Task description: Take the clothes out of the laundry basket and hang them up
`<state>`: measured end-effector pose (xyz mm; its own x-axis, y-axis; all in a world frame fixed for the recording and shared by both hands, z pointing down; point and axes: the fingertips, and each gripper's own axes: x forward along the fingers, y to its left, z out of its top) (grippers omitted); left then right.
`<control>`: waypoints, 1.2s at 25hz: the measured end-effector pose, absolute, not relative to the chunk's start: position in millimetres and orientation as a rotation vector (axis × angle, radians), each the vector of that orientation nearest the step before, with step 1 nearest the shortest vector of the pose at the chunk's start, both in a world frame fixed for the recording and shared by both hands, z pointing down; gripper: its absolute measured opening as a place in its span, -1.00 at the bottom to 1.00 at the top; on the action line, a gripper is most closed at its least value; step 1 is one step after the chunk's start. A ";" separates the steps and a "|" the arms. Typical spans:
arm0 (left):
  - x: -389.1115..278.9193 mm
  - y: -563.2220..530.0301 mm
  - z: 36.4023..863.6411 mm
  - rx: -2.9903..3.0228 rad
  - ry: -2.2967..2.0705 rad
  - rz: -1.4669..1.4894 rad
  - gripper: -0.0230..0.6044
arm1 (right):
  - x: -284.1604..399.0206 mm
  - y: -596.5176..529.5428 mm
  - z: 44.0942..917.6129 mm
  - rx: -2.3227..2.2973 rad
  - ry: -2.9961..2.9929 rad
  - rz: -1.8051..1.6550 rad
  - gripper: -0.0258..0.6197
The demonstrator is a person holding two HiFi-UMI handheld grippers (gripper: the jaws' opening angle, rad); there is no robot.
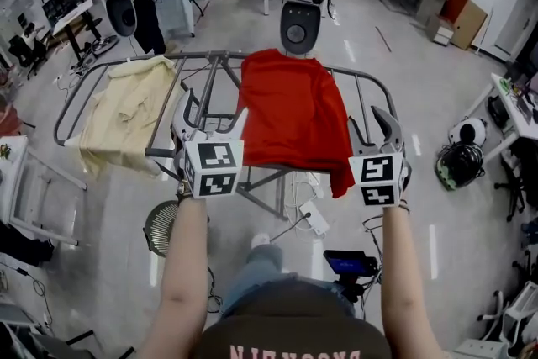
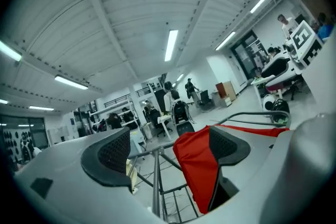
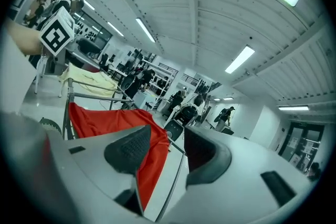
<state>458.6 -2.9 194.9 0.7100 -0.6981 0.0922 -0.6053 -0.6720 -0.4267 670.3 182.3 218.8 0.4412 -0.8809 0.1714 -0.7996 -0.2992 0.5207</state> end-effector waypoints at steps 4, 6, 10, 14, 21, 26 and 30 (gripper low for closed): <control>456.8 -1.9 186.2 -2.606 1.003 -0.246 0.50 | 664.6 183.0 207.9 2.238 -1.434 -0.213 -0.30; 456.4 0.7 180.1 -2.628 0.995 -0.191 0.50 | 661.0 184.4 202.6 2.278 -1.460 -0.207 -0.33; 457.7 8.4 169.6 -2.651 0.942 -0.116 0.49 | 653.0 189.4 196.2 2.327 -1.532 -0.183 -0.50; 455.6 13.2 159.7 -2.651 0.916 -0.050 0.06 | 652.0 194.9 190.7 2.367 -1.552 -0.184 -0.69; 444.9 6.9 161.0 -2.680 0.891 -0.042 -0.92 | 645.5 190.6 179.3 2.395 -1.563 -0.207 -0.91; 447.3 7.5 166.3 -2.726 0.828 -0.032 -0.92 | 644.0 186.4 177.3 2.398 -1.605 -0.219 -0.92; 442.0 -0.1 162.0 -2.701 0.839 -0.001 -0.92 | 640.3 179.1 173.3 2.390 -1.602 -0.250 -0.92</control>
<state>442.0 -0.1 162.0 0.8282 -0.5530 -0.0905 -0.5527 -0.7796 -0.2945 640.3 179.1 173.3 0.3800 -0.9250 -0.0018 -0.8816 -0.3628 0.3019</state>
